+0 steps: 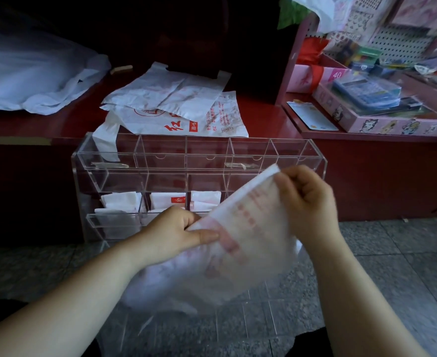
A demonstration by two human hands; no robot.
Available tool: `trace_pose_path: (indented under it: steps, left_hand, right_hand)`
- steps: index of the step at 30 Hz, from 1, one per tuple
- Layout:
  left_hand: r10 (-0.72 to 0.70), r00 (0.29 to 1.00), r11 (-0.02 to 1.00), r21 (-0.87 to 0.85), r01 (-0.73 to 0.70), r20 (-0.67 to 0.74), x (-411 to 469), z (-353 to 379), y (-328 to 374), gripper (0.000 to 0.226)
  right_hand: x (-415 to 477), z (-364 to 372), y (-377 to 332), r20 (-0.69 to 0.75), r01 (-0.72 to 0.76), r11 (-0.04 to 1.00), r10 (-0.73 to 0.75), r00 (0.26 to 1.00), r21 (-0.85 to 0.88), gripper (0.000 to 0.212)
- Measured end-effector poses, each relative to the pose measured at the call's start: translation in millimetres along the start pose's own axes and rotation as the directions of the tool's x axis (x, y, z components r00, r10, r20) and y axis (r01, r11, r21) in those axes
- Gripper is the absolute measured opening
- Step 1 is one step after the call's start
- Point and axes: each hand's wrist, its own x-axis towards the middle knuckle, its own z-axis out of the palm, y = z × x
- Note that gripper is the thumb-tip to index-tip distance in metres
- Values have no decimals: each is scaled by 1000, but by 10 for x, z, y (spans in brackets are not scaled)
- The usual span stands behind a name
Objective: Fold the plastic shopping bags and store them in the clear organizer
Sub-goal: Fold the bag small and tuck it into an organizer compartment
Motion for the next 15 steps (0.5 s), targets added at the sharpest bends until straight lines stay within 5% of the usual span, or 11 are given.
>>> trace_pose_path:
  steps: [8, 12, 15]
  left_hand:
    - [-121, 988, 985, 132, 107, 99, 79, -391, -356, 47]
    - [-169, 980, 920, -373, 119, -104, 60, -533, -350, 40]
    - [-294, 952, 585, -804, 106, -89, 93, -505, -324, 35]
  right_hand:
    - [195, -353, 303, -267, -187, 981, 166, 949, -54, 11]
    - [225, -376, 391, -320, -315, 949, 298, 899, -1, 15]
    - [221, -328, 410, -303, -418, 898, 441, 845, 139, 25]
